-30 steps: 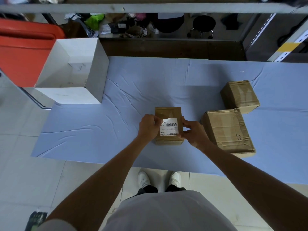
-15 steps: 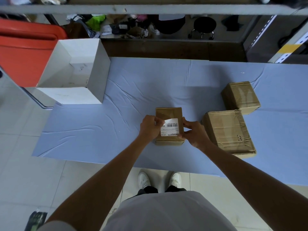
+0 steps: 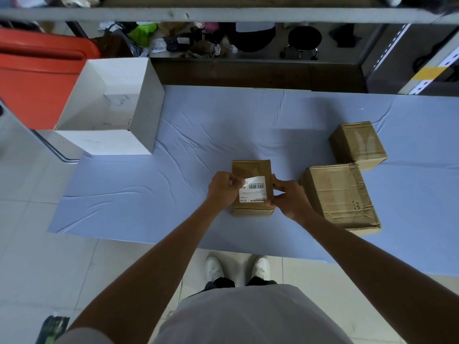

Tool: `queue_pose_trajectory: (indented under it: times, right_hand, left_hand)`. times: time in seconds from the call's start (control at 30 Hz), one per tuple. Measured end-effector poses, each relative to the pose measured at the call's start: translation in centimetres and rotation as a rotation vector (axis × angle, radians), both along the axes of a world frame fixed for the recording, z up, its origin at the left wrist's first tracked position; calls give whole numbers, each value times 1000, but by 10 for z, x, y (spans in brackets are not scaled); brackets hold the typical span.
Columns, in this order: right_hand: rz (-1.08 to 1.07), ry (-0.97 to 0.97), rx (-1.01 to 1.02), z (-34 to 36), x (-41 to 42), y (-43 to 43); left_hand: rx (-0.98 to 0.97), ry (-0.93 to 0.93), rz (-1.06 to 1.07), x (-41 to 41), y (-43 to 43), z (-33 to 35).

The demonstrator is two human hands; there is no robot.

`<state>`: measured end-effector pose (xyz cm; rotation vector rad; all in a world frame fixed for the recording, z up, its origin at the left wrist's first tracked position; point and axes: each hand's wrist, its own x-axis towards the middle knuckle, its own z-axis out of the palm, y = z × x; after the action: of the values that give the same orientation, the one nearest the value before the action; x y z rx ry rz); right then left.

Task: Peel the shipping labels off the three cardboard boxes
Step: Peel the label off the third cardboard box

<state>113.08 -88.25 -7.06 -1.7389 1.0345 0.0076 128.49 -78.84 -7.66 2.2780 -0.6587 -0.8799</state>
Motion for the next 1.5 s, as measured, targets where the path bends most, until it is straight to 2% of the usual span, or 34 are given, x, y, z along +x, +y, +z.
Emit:
queue_pose_trajectory:
  times: [1.5]
  right_hand:
    - [75,30,-88,-2,1,-1]
  left_hand:
    - [-88,143,33,0,6,2]
